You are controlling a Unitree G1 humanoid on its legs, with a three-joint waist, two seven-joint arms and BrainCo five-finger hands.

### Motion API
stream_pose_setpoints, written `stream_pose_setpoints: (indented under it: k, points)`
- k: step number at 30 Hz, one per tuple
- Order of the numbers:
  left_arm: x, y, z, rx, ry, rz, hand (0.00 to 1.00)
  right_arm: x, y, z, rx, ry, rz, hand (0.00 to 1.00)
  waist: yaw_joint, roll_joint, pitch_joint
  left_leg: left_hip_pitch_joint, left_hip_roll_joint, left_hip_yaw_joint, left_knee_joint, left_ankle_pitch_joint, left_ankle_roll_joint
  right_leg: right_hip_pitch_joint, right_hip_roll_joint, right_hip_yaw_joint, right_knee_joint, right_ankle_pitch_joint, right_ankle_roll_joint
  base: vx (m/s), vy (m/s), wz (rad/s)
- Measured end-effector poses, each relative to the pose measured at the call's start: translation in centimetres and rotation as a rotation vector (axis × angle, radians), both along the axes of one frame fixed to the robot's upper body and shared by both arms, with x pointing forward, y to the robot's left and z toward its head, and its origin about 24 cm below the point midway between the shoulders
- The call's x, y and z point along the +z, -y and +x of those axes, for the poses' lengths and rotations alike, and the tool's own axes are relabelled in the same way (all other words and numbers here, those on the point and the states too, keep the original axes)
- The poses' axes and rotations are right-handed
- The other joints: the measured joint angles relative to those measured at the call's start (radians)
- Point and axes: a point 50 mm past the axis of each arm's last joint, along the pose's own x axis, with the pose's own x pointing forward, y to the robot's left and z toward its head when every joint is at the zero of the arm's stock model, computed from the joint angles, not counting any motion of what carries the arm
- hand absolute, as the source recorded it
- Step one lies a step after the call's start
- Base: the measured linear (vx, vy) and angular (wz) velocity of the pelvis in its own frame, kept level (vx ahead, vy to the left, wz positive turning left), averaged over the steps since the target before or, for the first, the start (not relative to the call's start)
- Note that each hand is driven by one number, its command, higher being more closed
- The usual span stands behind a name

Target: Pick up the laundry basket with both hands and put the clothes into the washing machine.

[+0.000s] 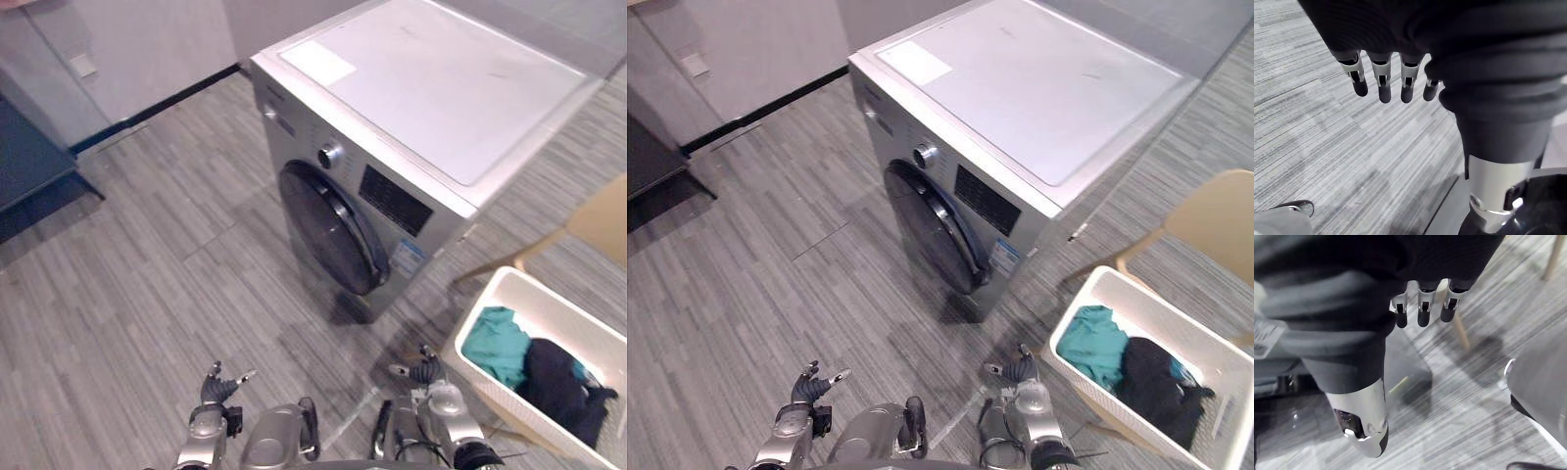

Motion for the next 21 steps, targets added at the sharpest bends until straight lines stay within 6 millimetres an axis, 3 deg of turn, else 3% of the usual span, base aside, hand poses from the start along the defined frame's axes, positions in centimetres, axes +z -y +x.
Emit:
stream_pose_setpoints:
  k: [1, 2, 5, 7, 8, 9, 10, 11, 17, 21]
  points:
    - [-0.1, 0.5, 0.0, -0.008, -0.004, -0.005, 0.0, 0.2, 0.2, 0.2, 0.005, 0.012, -0.009, 0.0, -0.007, 0.015, 0.002, 0.001, 0.0, -0.02, 0.004, 0.002, -0.007, 0.013, 0.003, -0.001, -0.005, 0.012, -0.002, 0.25, 0.001, 0.73]
    - [-0.2, 1.3, -0.1, -0.035, -0.005, -0.012, 0.0, 0.7, 0.0, 0.7, 0.025, 0.036, -0.015, 0.0, 0.003, 0.025, -0.007, 0.003, 0.002, -0.032, -0.016, 0.022, -0.039, 0.038, 0.009, -0.009, -0.048, 0.03, 0.003, 0.26, -0.008, 0.37]
    - [-0.7, 2.2, -0.8, -0.043, -0.027, -0.032, 0.0, 3.1, -1.2, 3.0, 0.082, 0.162, -0.036, 0.0, 0.013, 0.038, -0.013, 0.016, 0.023, -0.046, -0.069, 0.035, -0.061, 0.086, 0.044, -0.044, -0.155, 0.058, -0.009, 0.22, -0.031, 0.09]
    - [-0.9, 2.7, -1.0, -0.044, -0.039, -0.047, 0.0, 4.3, -1.8, 3.7, 0.081, 0.229, -0.057, 0.0, 0.016, 0.035, -0.013, 0.007, 0.02, -0.049, -0.021, 0.068, -0.113, 0.146, 0.041, -0.059, -0.229, 0.094, -0.004, 0.17, 0.001, 0.25]
    - [-1.2, 2.9, -1.5, -0.042, -0.052, -0.051, 0.0, 5.0, -1.8, 4.1, 0.059, 0.27, -0.077, 0.0, 0.016, 0.015, -0.011, -0.003, 0.004, -0.052, -0.049, 0.042, -0.086, 0.189, 0.016, -0.057, -0.269, 0.1, 0.0, 0.11, 0.014, 0.21]
    - [-1.2, 3.0, -1.6, -0.043, -0.057, -0.05, 0.0, 5.4, -1.7, 4.3, 0.05, 0.289, -0.086, 0.0, 0.014, 0.019, -0.015, 0.007, 0.012, -0.058, -0.118, 0.057, -0.09, 0.196, 0.017, -0.057, -0.276, 0.104, 0.007, 0.12, 0.012, 0.18]
    - [-1.5, 3.3, -2.2, -0.051, -0.072, -0.045, 0.0, 6.2, -1.3, 4.6, 0.032, 0.333, -0.113, 0.0, 0.012, 0.052, -0.033, 0.017, 0.055, -0.075, -0.235, 0.161, -0.105, 0.204, 0.042, -0.067, -0.29, 0.104, 0.016, 0.15, 0.049, 0.03]
    - [-1.4, 3.2, -2.2, -0.054, -0.073, -0.038, 0.0, 6.6, -1.3, 4.9, 0.02, 0.352, -0.13, 0.0, 0.019, 0.047, -0.038, 0.022, 0.041, -0.071, -0.25, 0.173, -0.095, 0.206, 0.036, -0.066, -0.31, 0.11, 0.034, 0.14, 0.07, 0.06]
    - [-1.4, 3.1, -2.1, -0.066, -0.068, -0.029, 0.0, 7.7, -1.2, 5.9, -0.048, 0.402, -0.101, 0.0, 0.031, 0.06, -0.03, 0.01, 0.005, -0.12, -0.253, 0.188, -0.079, 0.238, 0.005, -0.118, -0.335, 0.117, 0.042, 0.05, 0.059, 0.34]
    - [-0.6, 3.7, -0.3, -0.105, -0.01, -0.029, 0.0, 10.6, 0.3, 9.5, -0.063, 0.484, -0.121, 0.0, 0.048, 0.098, 0.031, -0.06, 0.006, -0.133, -0.221, 0.206, -0.09, 0.182, 0.002, -0.143, -0.304, 0.117, 0.042, -0.1, -0.005, 0.13]
